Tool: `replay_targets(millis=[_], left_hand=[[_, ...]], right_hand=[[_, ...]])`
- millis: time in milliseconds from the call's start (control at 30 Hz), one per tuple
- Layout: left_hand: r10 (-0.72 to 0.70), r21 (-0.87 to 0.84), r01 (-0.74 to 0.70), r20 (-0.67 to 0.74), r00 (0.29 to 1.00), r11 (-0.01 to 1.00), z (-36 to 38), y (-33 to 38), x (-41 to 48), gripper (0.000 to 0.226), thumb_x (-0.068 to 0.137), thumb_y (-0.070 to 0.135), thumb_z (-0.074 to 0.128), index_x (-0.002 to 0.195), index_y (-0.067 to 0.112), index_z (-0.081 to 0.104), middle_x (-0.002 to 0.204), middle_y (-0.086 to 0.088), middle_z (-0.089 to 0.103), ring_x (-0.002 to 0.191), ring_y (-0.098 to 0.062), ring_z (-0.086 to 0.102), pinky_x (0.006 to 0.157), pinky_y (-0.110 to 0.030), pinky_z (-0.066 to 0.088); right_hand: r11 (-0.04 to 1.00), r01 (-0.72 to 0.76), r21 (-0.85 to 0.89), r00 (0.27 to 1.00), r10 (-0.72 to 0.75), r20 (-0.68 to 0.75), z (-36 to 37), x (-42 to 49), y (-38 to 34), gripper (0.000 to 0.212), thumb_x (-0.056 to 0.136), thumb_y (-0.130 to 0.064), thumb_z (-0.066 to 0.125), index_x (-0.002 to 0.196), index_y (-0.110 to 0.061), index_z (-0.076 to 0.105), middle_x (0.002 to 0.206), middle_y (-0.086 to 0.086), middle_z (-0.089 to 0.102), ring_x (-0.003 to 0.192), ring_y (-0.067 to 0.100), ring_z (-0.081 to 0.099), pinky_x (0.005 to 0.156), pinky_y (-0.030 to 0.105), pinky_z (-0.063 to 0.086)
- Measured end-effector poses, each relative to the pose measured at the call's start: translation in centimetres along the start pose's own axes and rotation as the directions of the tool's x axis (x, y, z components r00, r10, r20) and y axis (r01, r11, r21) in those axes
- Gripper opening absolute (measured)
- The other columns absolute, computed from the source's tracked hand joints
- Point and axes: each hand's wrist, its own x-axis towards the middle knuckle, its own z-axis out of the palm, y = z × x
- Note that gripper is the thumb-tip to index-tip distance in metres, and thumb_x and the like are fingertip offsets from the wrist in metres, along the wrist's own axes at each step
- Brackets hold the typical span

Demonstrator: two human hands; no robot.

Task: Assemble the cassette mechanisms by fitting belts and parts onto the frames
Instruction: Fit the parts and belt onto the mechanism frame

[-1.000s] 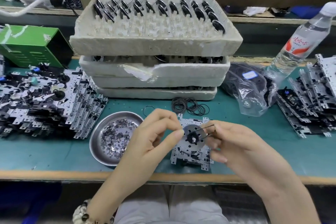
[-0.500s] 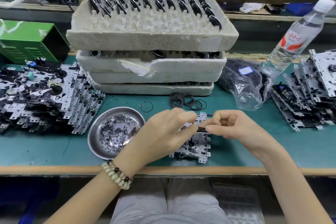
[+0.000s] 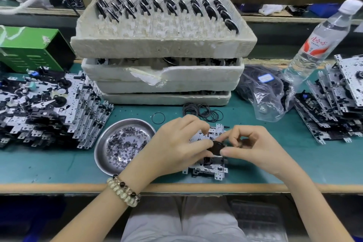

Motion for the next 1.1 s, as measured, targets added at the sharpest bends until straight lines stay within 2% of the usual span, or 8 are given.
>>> replay_targets(millis=[67, 167, 300, 400, 567, 733, 933, 1100], left_hand=[[-0.015, -0.024, 0.017, 0.086, 0.996, 1.000, -0.1, -0.4, 0.0, 0.036, 0.098, 0.041, 0.055, 0.097, 0.010, 0.074, 0.097, -0.006, 0.065, 0.098, -0.026, 0.060, 0.075, -0.038, 0.050], [-0.221, -0.046, 0.240, 0.249, 0.943, 0.970, -0.7, -0.6, 1.0, 0.048, 0.101, 0.048, 0.041, 0.116, 0.011, 0.068, 0.106, -0.002, 0.064, 0.106, -0.020, 0.056, 0.088, -0.033, 0.046], [-0.327, 0.080, 0.323, 0.394, 0.859, 0.943, -0.2, -0.3, 2.1, 0.056, 0.101, 0.054, 0.024, 0.123, 0.016, 0.060, 0.110, 0.003, 0.061, 0.098, -0.017, 0.056, 0.083, -0.032, 0.043], [-0.444, 0.210, 0.398, 0.272, 0.854, 0.893, -0.4, -0.4, 2.3, 0.051, 0.102, 0.055, 0.024, 0.106, 0.019, 0.060, 0.085, 0.005, 0.064, 0.074, -0.022, 0.063, 0.063, -0.034, 0.046], [-0.661, 0.091, 0.669, 0.298, 0.689, 0.738, -0.3, -0.7, 2.2, 0.031, 0.101, 0.054, 0.042, 0.100, 0.028, 0.060, 0.073, 0.007, 0.064, 0.078, -0.020, 0.062, 0.072, -0.034, 0.048], [-0.683, -0.019, 0.712, 0.265, 0.681, 0.702, 0.7, 0.5, 3.8, 0.027, 0.085, 0.063, 0.062, 0.088, 0.037, 0.055, 0.074, 0.014, 0.043, 0.075, -0.009, 0.050, 0.065, -0.030, 0.035], [-0.707, -0.026, 0.796, 0.444, 0.551, 0.604, 1.5, 0.0, 5.7, 0.028, 0.072, 0.059, 0.080, 0.075, 0.038, 0.061, 0.084, 0.015, 0.046, 0.088, -0.009, 0.050, 0.066, -0.031, 0.031], [-0.676, -0.010, 0.768, 0.468, 0.569, 0.640, 1.5, -0.2, 6.6, 0.025, 0.070, 0.056, 0.083, 0.072, 0.036, 0.067, 0.097, 0.014, 0.053, 0.106, -0.011, 0.054, 0.076, -0.031, 0.033]], right_hand=[[0.964, 0.143, -0.223, 0.986, -0.159, -0.053, 0.5, -0.8, -0.1, 0.039, 0.070, -0.042, 0.083, 0.064, -0.022, 0.050, 0.093, -0.014, 0.073, 0.083, 0.009, 0.062, 0.073, 0.015, 0.041], [0.830, 0.253, -0.497, 0.936, -0.340, -0.090, 2.2, -2.0, 0.2, 0.040, 0.075, -0.048, 0.079, 0.066, -0.026, 0.046, 0.077, -0.021, 0.062, 0.089, 0.004, 0.063, 0.071, 0.021, 0.044], [0.835, 0.225, -0.502, 0.899, -0.377, -0.224, 3.5, -2.8, 1.0, 0.035, 0.072, -0.042, 0.075, 0.064, -0.024, 0.046, 0.071, -0.017, 0.058, 0.096, -0.003, 0.061, 0.073, 0.012, 0.041], [0.816, 0.155, -0.557, 0.856, -0.392, -0.336, 3.4, -2.3, 1.3, 0.032, 0.071, -0.040, 0.074, 0.063, -0.023, 0.048, 0.074, -0.018, 0.063, 0.091, 0.001, 0.058, 0.074, 0.012, 0.040], [0.846, 0.054, -0.530, 0.777, -0.369, -0.510, 4.2, -1.0, 1.6, 0.030, 0.071, -0.041, 0.073, 0.065, -0.026, 0.048, 0.076, -0.027, 0.058, 0.089, 0.009, 0.061, 0.075, 0.011, 0.041], [0.844, -0.023, -0.537, 0.713, -0.362, -0.600, 5.6, -1.1, 2.4, 0.029, 0.073, -0.032, 0.078, 0.065, -0.019, 0.054, 0.071, -0.016, 0.059, 0.090, 0.001, 0.056, 0.078, 0.007, 0.038], [0.799, -0.045, -0.600, 0.758, -0.364, -0.542, 7.0, -2.5, 1.8, 0.024, 0.086, -0.037, 0.067, 0.071, -0.020, 0.058, 0.103, -0.008, 0.060, 0.103, 0.010, 0.038, 0.095, 0.015, 0.028], [0.834, 0.010, -0.551, 0.812, -0.329, -0.482, 9.8, -3.7, 1.2, 0.025, 0.087, -0.043, 0.058, 0.089, -0.018, 0.063, 0.114, -0.007, 0.054, 0.112, 0.012, 0.038, 0.096, 0.022, 0.033]])
